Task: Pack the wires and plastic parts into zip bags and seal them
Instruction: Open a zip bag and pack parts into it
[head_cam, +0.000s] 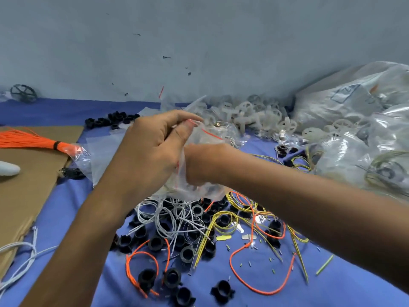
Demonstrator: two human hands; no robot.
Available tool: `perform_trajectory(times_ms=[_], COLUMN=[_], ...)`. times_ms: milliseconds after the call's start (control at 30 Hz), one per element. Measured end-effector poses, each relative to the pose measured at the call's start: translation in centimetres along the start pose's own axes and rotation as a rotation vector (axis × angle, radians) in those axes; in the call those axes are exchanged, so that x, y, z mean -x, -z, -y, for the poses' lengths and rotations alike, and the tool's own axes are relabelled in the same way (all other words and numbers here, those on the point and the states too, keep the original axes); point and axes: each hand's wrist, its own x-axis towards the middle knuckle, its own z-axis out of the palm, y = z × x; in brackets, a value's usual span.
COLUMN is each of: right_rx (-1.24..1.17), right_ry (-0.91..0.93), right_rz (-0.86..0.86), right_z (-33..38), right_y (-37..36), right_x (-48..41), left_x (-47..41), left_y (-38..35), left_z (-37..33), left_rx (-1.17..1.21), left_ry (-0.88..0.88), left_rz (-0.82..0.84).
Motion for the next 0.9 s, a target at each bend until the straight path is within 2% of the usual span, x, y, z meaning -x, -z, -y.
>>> perform_trajectory(times_ms=[67, 133, 200, 267, 300, 367, 400, 467, 533, 633, 800, 900], right_rx=[0.011, -0.028, -0.32, -0.754, -0.88, -0.889, -0.793, -0.569, -0.445, -0.421, -0.475, -0.598], right_ry=[0.015, 0.103, 0.237, 0.339, 0.314, 0.086, -0.079, -0.346, -0.435, -0.481, -0.557, -0.638], right_rz=[-0.015, -0.136, -0.314, -0.489, -0.571, -0.659, -0.625, -0.413, -0.197, 0.021, -0.004, -0.041], right_z=[-0.5, -1.5, -3.4, -5.9, -7.5, -10.7, -12.4, -14.2, -14.9, -14.6, -15.2, -16.3], right_y=[1.3, 3.2, 4.6, 5.1, 4.5, 1.6, -0.9, -6.1, -11.4, -17.5, -20.3, -20.0], right_x=[0.8, 3.0, 6.5, 10.8, 12.4, 14.1, 14.1, 13.6, 12.9, 11.8, 10.7, 11.1], left_x=[-0.3, -0.6, -0.9, -1.1, -1.2, -1.5, -1.6, -1.7, -1.7, -1.5, -1.4, -1.3], left_y=[0.3, 0.8, 1.2, 1.2, 1.2, 1.1, 1.1, 1.1, 1.0, 0.9, 1.0, 1.1], left_z=[0.8, 1.6, 2.3, 2.9, 3.2, 3.7, 3.9, 4.2, 4.4, 4.3, 4.2, 4.2], left_rx=[0.029, 0.044, 0.09, 0.146, 0.159, 0.155, 0.158, 0.17, 0.16, 0.149, 0.129, 0.121], left_ry=[0.024, 0.047, 0.073, 0.087, 0.083, 0.078, 0.081, 0.091, 0.093, 0.089, 0.1, 0.098], left_rz=[-0.054, -0.126, -0.181, -0.216, -0.226, -0.22, -0.213, -0.198, -0.187, -0.162, -0.147, -0.127])
